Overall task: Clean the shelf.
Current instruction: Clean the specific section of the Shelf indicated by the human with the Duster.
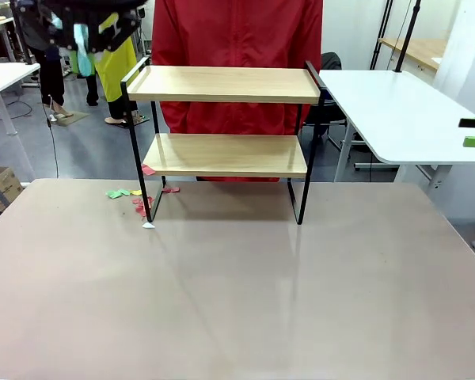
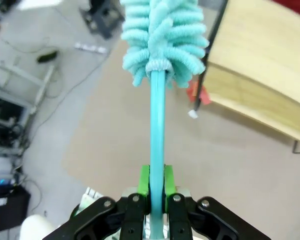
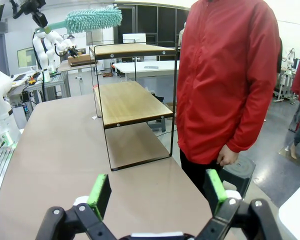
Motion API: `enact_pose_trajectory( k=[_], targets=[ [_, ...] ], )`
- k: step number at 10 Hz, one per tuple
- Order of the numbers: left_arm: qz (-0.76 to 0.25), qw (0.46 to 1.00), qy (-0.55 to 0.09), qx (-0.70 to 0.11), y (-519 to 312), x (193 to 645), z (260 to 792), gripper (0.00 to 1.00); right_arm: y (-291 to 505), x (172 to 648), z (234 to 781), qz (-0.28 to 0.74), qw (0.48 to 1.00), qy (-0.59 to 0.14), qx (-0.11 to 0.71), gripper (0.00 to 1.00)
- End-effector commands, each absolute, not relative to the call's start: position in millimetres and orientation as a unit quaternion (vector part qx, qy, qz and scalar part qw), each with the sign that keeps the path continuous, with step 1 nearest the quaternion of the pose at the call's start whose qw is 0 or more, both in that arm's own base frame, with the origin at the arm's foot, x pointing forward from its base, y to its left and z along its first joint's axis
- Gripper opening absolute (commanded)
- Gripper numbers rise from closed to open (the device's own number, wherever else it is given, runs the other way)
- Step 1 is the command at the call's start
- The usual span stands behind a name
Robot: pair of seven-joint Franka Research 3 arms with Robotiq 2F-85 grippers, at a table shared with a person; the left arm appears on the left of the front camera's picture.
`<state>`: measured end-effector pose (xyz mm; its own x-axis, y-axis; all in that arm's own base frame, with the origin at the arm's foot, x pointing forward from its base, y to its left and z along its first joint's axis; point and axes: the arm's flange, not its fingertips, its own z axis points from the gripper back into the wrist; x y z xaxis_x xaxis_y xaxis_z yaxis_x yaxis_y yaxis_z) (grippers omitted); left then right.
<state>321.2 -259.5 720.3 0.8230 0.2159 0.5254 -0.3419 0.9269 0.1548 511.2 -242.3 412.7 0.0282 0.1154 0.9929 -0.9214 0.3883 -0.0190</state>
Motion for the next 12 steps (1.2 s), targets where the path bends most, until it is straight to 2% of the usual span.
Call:
enact_pose_trajectory(
  k=[1,5,6,8,9,12],
  targets=[
    [0.078,0.958,-0.273,0.049,-207,303,722,0.13,-241,510,415,0.42,0.618,-0.558,0.361,1.0],
    [-0.088,0.954,-0.281,-0.054,-122,270,726,0.13,-241,510,415,0.42,0.618,-0.558,0.361,1.0],
    [-0.142,0.948,-0.279,-0.058,-109,262,724,0.13,-241,510,415,0.42,0.618,-0.558,0.361,1.0],
    [-0.27,0.923,-0.268,-0.056,-86,246,724,0.13,-241,510,415,0.42,0.618,-0.558,0.361,1.0],
    [-0.295,0.925,-0.238,-0.02,-79,245,725,0.13,-241,510,415,0.42,0.618,-0.558,0.361,1.0],
    [-0.411,0.89,-0.197,0.013,-74,231,716,0.13,-241,510,415,0.42,0.618,-0.558,0.361,1.0]
  ],
)
